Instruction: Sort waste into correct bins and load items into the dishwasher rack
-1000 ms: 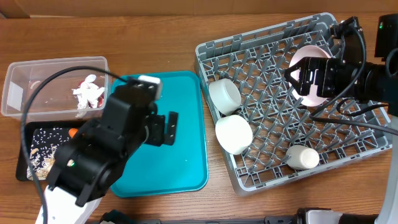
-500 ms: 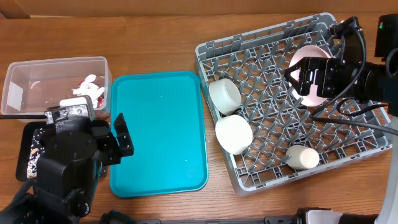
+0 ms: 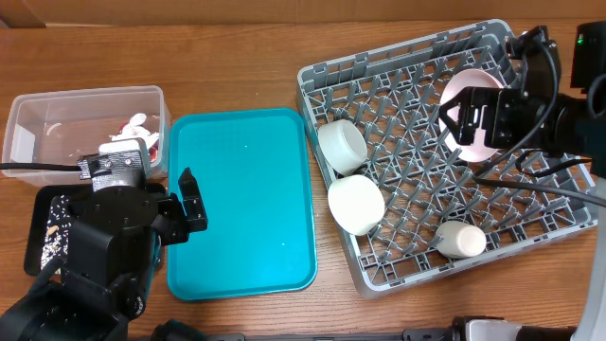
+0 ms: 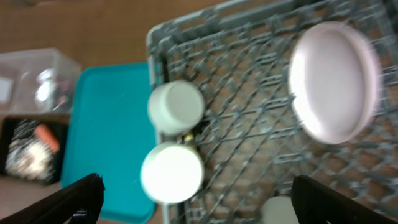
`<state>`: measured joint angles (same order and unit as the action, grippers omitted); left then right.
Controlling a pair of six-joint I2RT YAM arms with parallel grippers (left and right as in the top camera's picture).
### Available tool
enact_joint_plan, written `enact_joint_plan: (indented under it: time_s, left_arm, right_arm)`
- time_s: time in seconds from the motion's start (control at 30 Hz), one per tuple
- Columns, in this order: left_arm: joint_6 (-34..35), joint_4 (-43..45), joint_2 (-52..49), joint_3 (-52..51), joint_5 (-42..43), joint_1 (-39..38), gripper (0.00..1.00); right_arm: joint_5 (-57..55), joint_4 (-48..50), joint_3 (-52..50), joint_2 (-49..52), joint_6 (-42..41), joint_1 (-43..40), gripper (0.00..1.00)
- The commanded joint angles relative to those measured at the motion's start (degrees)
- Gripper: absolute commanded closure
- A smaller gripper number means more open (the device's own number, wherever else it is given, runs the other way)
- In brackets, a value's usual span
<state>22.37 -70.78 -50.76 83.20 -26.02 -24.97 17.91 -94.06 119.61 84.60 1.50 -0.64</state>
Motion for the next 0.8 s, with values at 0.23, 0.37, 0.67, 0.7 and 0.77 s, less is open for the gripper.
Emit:
enact_joint_plan:
  time_s: [0.23,0.37,0.67,0.7,0.77]
  left_arm:
    - [1.0,0.0,0.2,0.5,-1.4,0.3,0.0]
    - [1.0,0.0,0.2,0.5,-1.4,0.3,0.0]
    - [1.0,0.0,0.2,0.5,-1.4,0.3,0.0]
    - [1.0,0.0,0.2,0.5,-1.4,0.3,0.0]
    - [1.0,0.0,0.2,0.5,-1.4,0.3,0.0]
  right_arm:
    - [-4.3,43.3,-32.3,-26.2,8.5,0.3,0.0]
    - [-4.4,52.4,-51.0,-36.9,11.2,0.3,0.0]
    - [-4.4,58.1,-83.3,-60.5,13.8,0.3,0.0]
    - [-4.3,58.8,-85.9,-63.0,13.7,0.3,0.0]
    - [-4.3,61.3,-91.4,-68.0,13.7,0.3,0.0]
